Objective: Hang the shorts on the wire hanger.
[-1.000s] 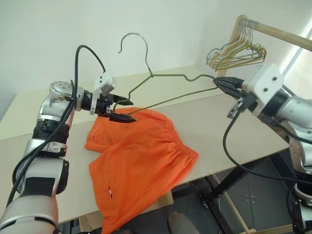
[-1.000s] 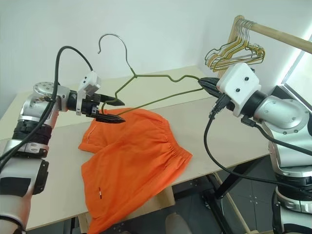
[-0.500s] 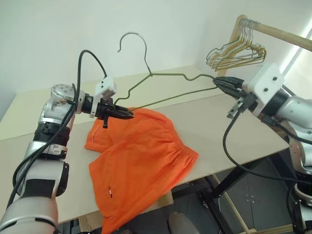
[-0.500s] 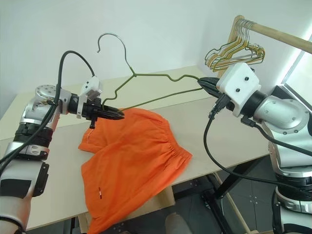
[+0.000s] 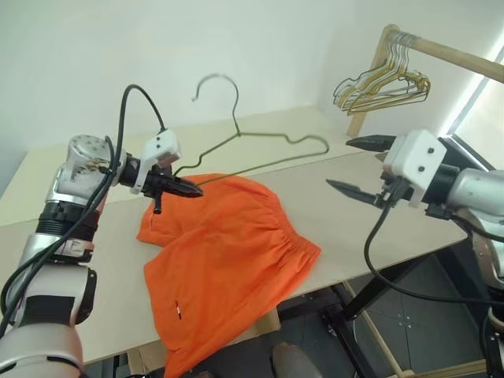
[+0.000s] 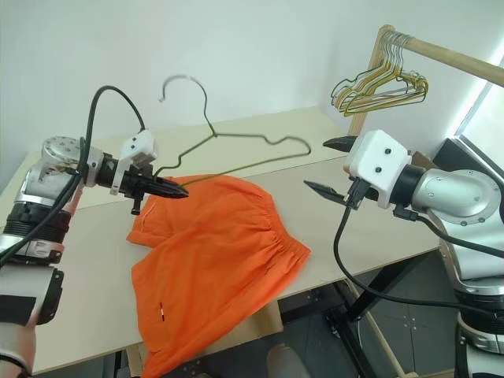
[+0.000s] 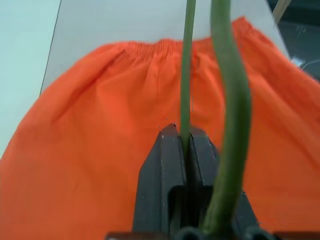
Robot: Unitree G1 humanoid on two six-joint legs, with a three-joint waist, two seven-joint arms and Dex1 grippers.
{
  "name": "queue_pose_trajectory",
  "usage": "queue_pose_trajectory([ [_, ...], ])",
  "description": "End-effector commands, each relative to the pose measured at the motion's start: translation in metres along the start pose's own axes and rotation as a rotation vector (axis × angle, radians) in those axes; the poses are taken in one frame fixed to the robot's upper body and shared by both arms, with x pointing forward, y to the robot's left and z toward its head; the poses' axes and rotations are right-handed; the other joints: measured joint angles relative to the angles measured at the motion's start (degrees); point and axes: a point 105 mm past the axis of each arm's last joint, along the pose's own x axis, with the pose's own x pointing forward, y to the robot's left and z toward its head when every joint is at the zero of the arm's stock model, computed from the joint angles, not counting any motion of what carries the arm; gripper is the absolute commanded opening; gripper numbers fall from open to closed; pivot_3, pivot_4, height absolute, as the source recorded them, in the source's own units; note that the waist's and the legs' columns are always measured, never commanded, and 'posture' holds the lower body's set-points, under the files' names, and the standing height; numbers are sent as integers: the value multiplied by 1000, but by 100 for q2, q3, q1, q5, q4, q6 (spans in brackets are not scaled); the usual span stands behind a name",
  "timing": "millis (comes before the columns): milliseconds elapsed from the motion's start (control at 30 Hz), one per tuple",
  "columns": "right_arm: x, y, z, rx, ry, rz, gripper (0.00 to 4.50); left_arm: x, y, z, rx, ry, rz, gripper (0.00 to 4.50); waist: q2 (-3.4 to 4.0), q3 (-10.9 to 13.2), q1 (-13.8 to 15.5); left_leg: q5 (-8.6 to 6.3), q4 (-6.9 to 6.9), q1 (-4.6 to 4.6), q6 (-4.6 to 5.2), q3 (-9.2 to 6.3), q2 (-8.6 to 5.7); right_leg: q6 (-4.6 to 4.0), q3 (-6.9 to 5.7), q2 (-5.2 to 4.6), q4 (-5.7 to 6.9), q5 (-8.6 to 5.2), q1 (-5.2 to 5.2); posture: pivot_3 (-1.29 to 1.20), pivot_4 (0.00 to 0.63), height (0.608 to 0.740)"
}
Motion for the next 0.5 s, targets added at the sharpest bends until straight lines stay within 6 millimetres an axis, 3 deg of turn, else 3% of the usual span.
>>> queue_pose_trajectory([
  [33,-4,4,9,34,44,130,4457,-7,-2,-3,34,64,9,0,0,0,9,0,0,-2,0,0,0,0,-1,0,-1,0,0,-288,0,740],
  [200,1,13,8,219,188,357,4457,-3,-18,-4,77,76,-66,0,0,0,7,0,0,-7,0,0,3,1,0,-5,-2,-1,-9,-291,0,740],
  [500,46,7,-13,281,344,409,4457,3,-29,2,75,36,-80,0,1,0,45,1,1,-46,1,-1,-11,2,3,-31,23,-2,-65,-272,0,740],
])
